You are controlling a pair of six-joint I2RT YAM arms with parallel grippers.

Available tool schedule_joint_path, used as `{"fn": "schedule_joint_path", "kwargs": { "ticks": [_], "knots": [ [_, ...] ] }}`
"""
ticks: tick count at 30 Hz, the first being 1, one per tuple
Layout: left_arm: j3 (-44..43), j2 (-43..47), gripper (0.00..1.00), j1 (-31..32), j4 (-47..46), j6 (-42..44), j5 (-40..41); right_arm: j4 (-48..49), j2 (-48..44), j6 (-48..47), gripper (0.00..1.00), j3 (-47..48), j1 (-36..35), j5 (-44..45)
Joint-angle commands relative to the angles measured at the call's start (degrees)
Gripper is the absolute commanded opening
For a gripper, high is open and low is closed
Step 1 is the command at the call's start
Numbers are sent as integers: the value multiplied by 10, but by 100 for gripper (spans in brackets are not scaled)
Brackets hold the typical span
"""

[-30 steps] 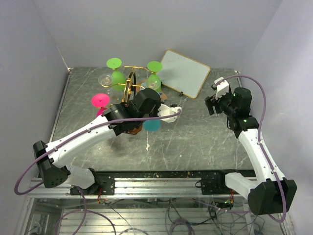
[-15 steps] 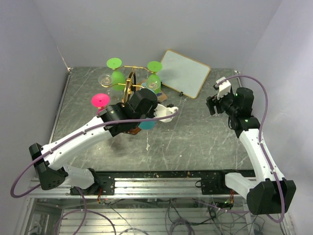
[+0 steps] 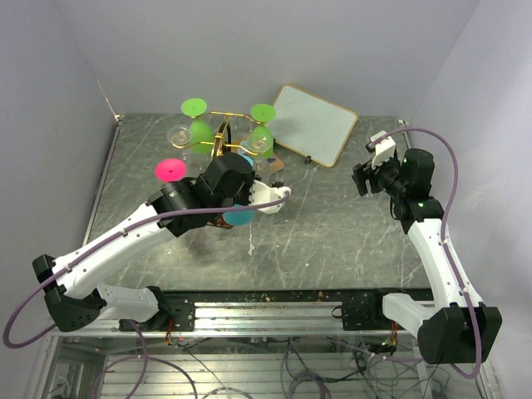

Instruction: Place the wine glass upside down on the wine glass rack

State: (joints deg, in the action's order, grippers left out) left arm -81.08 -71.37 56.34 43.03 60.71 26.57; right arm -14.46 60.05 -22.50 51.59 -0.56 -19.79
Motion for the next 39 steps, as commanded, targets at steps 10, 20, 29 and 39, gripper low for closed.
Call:
{"fn": "schedule_joint_path", "kwargs": {
  "ticks": [10, 20, 29, 39],
  "knots": [
    [-5, 24, 7, -2, 42, 24, -71, 5, 19, 6, 71, 1, 8, -9],
    [-31, 20, 7, -2, 59, 21, -113, 5, 10, 4, 71, -3, 10, -10],
    [-52, 2, 7, -1, 59, 14, -148, 5, 6, 4, 72, -5, 10, -13],
    [-61, -23, 7, 4, 32, -11, -156, 8, 7, 1, 72, -10, 10, -13]
  ]
}}
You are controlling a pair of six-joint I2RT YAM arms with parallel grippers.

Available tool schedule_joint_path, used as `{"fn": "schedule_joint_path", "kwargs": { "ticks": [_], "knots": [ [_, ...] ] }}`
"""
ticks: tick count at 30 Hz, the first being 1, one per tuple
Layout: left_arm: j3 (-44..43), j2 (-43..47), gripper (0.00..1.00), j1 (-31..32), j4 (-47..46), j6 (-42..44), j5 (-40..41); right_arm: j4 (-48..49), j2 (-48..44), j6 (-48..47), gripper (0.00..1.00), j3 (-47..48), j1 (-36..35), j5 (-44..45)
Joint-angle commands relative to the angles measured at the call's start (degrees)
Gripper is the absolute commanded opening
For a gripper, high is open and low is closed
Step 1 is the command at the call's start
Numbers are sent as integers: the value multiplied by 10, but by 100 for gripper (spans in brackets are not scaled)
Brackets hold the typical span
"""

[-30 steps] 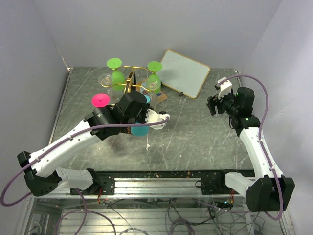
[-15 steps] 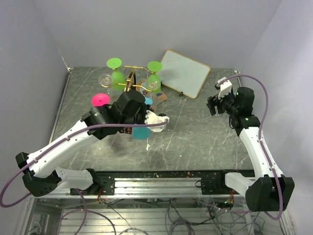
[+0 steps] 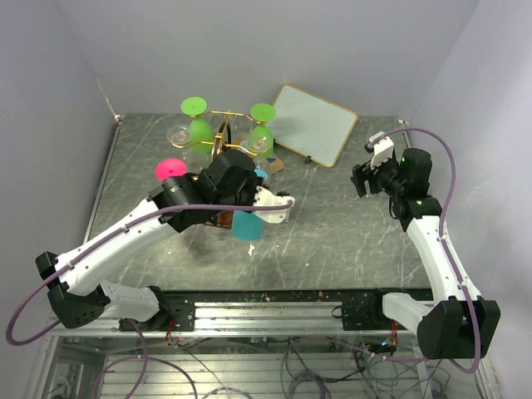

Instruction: Place the wine glass upside down on the wine glass rack

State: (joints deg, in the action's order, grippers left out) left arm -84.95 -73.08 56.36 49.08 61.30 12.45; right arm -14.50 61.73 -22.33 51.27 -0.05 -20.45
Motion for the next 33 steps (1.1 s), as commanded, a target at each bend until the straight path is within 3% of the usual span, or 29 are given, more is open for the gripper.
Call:
{"fn": "schedule_joint_path", "kwargs": {
  "ticks": [1, 13, 26, 33],
  "knots": [
    [-22, -8, 7, 3, -31, -18, -13, 8, -9, -2, 72, -7, 6, -7],
    [3, -27, 7, 7, -68, -19, 29, 6, -4, -6, 72, -7, 5, -9],
    [17, -19, 8, 8, -32, 11, 78, 6, 4, -6, 72, -7, 5, -11],
    [22, -19, 13, 8, -29, 3, 66, 6, 0, -6, 72, -9, 5, -9]
  ]
}}
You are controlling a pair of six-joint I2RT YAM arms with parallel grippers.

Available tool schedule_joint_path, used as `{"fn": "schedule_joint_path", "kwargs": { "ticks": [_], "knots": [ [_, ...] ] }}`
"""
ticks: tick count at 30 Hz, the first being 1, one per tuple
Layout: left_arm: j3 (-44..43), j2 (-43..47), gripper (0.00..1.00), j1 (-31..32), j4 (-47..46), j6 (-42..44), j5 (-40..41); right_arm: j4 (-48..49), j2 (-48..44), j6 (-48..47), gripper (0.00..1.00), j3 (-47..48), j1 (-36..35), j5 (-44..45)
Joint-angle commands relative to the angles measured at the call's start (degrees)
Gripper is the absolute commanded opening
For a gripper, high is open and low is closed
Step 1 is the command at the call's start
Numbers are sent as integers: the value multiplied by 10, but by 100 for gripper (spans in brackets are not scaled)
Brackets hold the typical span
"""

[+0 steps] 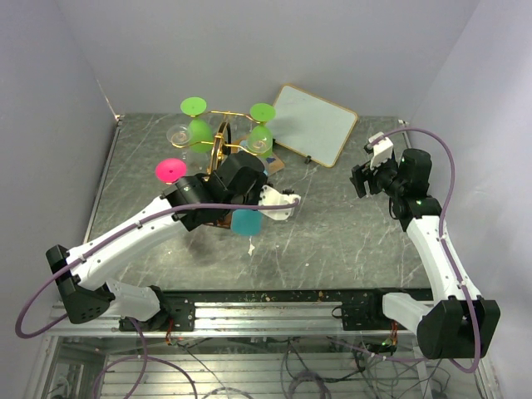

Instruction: Place the wine glass upside down on the wine glass rack

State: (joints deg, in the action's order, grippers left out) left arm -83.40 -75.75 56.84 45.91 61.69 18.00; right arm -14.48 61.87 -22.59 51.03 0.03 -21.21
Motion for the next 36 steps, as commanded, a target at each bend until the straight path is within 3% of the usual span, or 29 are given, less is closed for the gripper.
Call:
{"fn": "schedule_joint_path", "kwargs": {
  "ticks": [1, 29, 36],
  "knots": [
    [9, 8, 14, 3, 4, 0, 10, 7, -2, -4, 72, -6, 5, -1],
    [17, 38, 31, -5, 43, 5, 31, 10, 2, -4, 72, -8, 4, 6],
    [24, 49, 40, -19, 51, 14, 56, 10, 3, -4, 73, -8, 5, 8]
  ]
}}
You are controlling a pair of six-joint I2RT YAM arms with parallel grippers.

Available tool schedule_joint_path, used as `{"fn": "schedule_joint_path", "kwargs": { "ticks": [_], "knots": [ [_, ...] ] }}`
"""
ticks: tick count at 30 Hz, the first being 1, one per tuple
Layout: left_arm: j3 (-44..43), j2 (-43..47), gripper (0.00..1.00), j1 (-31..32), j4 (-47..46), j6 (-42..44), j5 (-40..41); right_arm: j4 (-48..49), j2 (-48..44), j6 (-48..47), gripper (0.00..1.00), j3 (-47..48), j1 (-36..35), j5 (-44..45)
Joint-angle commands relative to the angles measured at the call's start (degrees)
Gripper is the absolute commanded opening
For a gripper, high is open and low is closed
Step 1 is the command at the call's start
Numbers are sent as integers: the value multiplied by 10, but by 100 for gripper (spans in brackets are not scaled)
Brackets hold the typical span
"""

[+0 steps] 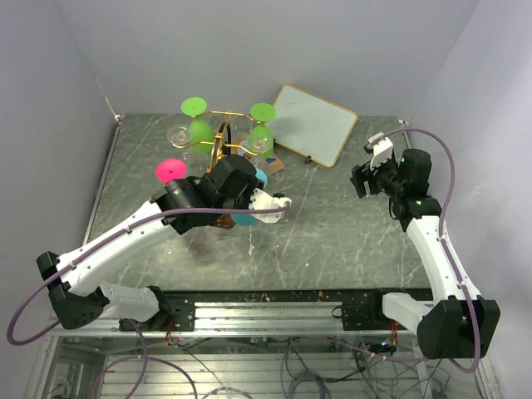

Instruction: Place the wine glass upside down on the wine glass rack

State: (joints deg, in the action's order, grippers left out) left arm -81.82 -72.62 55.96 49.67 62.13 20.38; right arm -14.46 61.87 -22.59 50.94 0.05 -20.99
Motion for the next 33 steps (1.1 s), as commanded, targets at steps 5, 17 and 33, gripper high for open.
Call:
{"fn": "schedule_joint_path", "kwargs": {
  "ticks": [5, 17, 33],
  "knots": [
    [8, 31, 44, -30, 14, 9, 36, 10, 4, -5, 73, -7, 5, 7],
    [-34, 74, 59, -107, -2, -67, -34, 6, 7, -2, 73, -1, 5, 23],
    [-6, 144, 84, -355, -102, -234, -20, -106, 39, -41, 75, 111, 5, 79]
  ]
}}
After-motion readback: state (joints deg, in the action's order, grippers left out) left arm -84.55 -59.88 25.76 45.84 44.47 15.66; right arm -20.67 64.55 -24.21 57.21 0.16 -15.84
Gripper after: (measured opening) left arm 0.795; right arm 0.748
